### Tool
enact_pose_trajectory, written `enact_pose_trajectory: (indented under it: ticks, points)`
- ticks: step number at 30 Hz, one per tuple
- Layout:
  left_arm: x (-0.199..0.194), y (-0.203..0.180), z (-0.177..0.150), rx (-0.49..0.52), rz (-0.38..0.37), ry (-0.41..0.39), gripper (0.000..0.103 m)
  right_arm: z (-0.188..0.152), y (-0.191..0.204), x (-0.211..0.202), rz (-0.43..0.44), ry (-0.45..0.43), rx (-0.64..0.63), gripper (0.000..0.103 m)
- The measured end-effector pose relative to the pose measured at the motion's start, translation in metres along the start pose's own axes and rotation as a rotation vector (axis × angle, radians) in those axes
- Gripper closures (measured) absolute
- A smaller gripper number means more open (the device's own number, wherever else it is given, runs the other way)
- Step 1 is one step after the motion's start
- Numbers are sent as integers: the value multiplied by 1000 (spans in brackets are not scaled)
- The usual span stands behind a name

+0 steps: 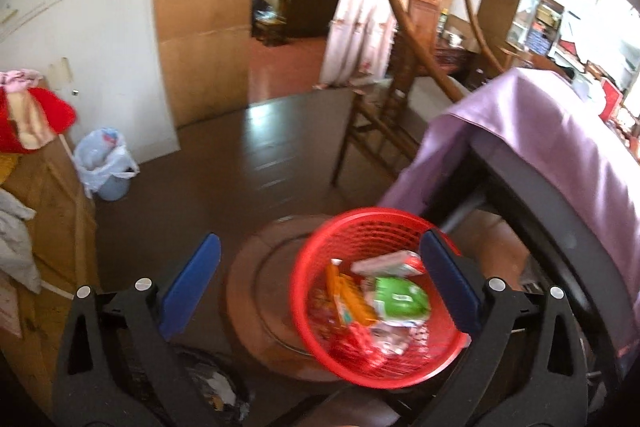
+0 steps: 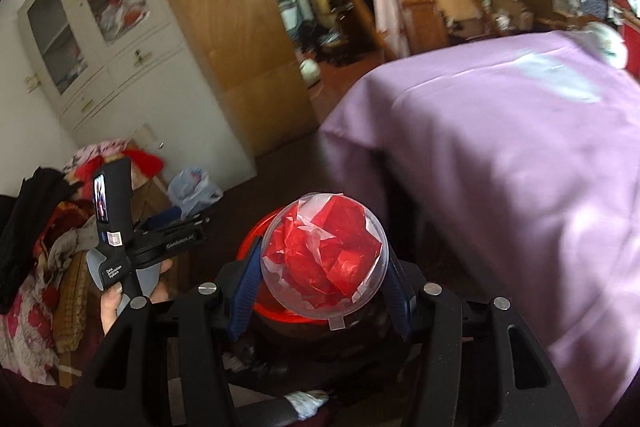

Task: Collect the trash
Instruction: 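Open both grippers to drop the tassel and cup into the basket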

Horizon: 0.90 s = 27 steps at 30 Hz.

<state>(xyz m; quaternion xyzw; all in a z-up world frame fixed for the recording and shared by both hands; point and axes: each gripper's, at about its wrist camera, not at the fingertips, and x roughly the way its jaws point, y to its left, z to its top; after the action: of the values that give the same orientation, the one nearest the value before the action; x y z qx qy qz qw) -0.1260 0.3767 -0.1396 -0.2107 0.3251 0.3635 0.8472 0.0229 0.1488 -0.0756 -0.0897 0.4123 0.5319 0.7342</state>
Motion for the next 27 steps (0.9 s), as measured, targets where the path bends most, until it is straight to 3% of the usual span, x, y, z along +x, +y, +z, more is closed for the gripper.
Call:
enact_pose_trajectory:
  ticks: [3, 5, 9, 18, 27]
  points:
    - [-1, 8, 4, 4, 32, -15, 7, 11, 24, 32, 53, 40, -39, 48]
    - [-6, 11, 6, 14, 69, -42, 7, 18, 35, 43, 69, 41, -55, 34]
    - [-18, 14, 10, 39, 126, -102, 7, 28, 45, 49, 83, 16, -62, 33]
    - [-33, -4, 8, 81, 95, -145, 7, 21, 19, 28, 34, -15, 4, 33]
    - [-63, -42, 9, 146, 52, -207, 7, 5, -2, -31, -17, -117, 25, 31]
